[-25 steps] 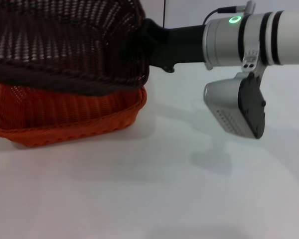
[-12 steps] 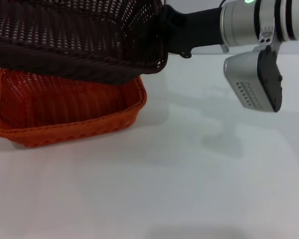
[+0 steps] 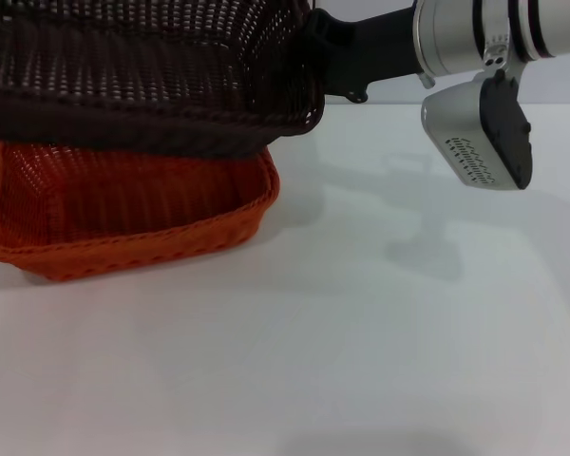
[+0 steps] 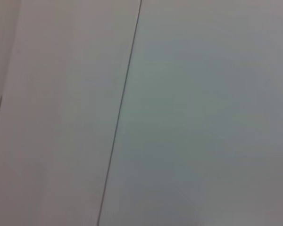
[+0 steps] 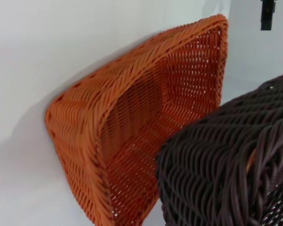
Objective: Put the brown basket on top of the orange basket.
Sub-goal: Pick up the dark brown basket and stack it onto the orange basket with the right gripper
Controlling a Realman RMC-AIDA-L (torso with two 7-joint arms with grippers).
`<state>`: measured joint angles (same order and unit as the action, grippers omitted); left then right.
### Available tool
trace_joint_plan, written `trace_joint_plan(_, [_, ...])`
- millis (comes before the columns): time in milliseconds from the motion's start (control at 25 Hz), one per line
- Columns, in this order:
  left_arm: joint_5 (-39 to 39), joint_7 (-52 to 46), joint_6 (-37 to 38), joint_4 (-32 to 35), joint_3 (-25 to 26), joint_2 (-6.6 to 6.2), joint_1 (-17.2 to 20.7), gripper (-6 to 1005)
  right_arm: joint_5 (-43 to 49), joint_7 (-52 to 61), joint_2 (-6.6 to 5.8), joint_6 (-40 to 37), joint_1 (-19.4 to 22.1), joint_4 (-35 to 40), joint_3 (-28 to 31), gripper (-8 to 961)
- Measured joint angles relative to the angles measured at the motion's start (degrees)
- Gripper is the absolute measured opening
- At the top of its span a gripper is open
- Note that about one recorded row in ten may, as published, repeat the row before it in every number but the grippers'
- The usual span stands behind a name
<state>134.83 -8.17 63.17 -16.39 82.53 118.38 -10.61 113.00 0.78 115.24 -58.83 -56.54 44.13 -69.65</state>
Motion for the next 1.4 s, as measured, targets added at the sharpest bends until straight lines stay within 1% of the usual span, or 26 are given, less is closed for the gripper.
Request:
trace_joint_plan(120, [-0.01,0.0,0.02,0.0,0.51,0.0,-0.01,777,-0.03,-0.82,0.29,0.13,-1.13,-1.93,1.3,184])
trace_joint_plan(320, [-0.01,0.0,0.03,0.0,0.81,0.08,-0.02,777,-0.44,-0.98,1.6,0.16,-0.84,-1.81,3.4,188])
trace_joint_plan(560, [0.03,0.0,0.03,-0.06,0.47,0.11,-0.15,777,-0.31,-1.04,1.69,0.46,-0.17,-2.32,3.49,192])
trace_joint_plan(840, [0.45,0.0,0.03,-0.19,0.24,0.33,-0.2,777,0.78,-1.06,2.31,2.95,-0.15,-3.08,3.03,198])
trace_joint_plan(960, [0.45,-0.36,0.03,-0.02,-0.37,0.38,-0.15,777,1.29,-1.06,2.86,4.46,0.01,-3.53,2.87,200])
trace_joint_plan(1120, [0.44,-0.54,0.03,-0.27,-1.0,0.37,0.2,777,1.79,-1.09,3.29,5.18,0.37,-4.1,2.7,203])
trace_joint_plan(1360, [0.44,-0.57,-0.1,0.04,-1.88,0.4,-0.09,777,-0.63,-2.23,3.6,4.93,0.53,-4.08,2.41,208])
trace_joint_plan(1400, [0.43,-0.57,-0.11,0.04,-2.01,0.4,-0.09,777,-0.73,-2.47,3.64,5.16,0.56,-4.08,2.42,251])
